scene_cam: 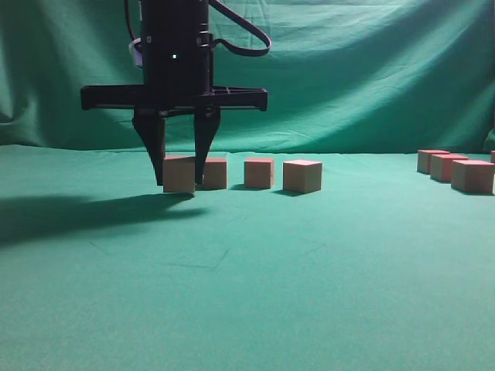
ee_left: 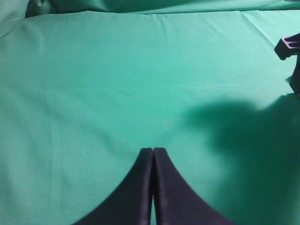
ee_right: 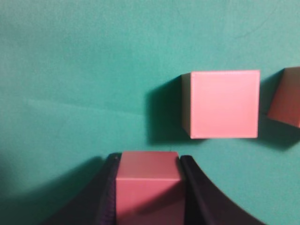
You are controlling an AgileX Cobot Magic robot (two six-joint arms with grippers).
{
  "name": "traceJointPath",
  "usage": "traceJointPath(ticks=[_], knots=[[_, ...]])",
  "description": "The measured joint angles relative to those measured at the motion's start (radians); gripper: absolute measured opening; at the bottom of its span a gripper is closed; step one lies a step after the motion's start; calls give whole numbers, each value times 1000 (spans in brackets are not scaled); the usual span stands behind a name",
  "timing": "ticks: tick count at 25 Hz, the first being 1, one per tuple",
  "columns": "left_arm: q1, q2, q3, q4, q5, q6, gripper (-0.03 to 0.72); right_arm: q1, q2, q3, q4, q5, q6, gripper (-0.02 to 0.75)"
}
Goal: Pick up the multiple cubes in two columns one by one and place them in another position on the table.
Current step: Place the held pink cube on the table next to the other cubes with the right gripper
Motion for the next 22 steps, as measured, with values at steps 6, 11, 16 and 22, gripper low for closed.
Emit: traceJointPath(ticks=[6,11,16,22], knots=[[0,0,0,0,0,0,0,0,0,0,0,2,0,259],[0,0,0,0,0,0,0,0,0,0,0,2,0,259],[0,0,0,0,0,0,0,0,0,0,0,2,0,259],[0,0,0,0,0,0,0,0,0,0,0,2,-8,259]])
